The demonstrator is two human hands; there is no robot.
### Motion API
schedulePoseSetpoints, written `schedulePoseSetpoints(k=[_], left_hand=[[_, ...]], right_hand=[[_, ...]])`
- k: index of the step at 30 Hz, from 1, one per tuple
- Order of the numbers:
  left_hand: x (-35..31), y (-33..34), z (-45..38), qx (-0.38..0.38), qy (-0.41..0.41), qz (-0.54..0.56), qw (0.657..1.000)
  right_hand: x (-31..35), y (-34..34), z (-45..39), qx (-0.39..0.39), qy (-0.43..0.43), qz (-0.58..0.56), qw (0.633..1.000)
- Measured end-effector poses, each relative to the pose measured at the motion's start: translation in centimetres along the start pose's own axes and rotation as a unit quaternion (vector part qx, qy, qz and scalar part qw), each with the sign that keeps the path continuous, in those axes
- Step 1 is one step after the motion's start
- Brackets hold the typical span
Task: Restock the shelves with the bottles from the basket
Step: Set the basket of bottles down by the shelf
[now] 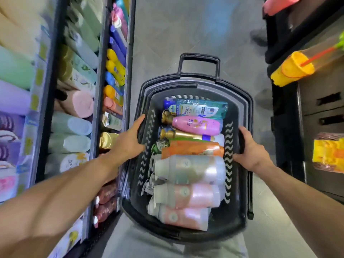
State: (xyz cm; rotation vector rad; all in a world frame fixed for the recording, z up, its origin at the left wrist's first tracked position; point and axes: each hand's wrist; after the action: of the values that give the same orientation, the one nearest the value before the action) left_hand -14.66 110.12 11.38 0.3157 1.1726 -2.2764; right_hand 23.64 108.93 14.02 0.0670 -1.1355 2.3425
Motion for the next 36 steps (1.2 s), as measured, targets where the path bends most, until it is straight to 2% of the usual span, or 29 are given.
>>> schedulePoseSetpoints(k=[4, 8, 14, 20, 26, 32, 36], left_hand=[[-2.5, -3.8, -6.9, -0.004, 0.017, -0.003, 1.0], [-5.9, -6.7, -13.7, -0.001, -0.039, -0.034, 0.999], [-9.1, -9.6, -22.6, -0.023, -0.039, -0.043, 0.998], [-9.9, -12.4, -32.8, 0.005, -0.068, 0.009, 0.998], [-10.3, -17.9, -43.0, 0.015, -0.093, 0.045, 0.995], [-11.0, -22.1, -52.0, -0.026, -0.066, 0.021, 0.997], [-11.4, -23.1, -57.8, -0.037, -0.093, 0.006, 0.995]], right_hand=[[3.4, -2.6, -6.3, 0.006, 0.002, -0.009, 1.0], [5.7, -5.3, -13.7, 0.022, -0.002, -0.004, 1.0], [9.7, -10.0, -23.6, 0.028, -0.027, -0.01, 0.999], [15.5, -13.7, -32.9, 0.021, -0.022, 0.024, 0.999], [22.6, -16.2, -41.5, -0.006, -0.005, 0.051, 0.999], [27.9, -17.4, -51.5, 0.006, -0.023, 0.038, 0.999], [30.4, -17.8, -57.9, 0.017, -0.05, 0.032, 0.998]])
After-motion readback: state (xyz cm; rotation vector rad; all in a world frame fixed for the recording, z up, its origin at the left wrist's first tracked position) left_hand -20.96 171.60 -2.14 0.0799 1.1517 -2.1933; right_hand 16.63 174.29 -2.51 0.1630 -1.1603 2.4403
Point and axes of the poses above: each hand's wrist, its own z-axis away from the middle knuckle, its own y-axis out of the palm, x = y × z, and after that the axes turned 3 degrees about -y, right-handed
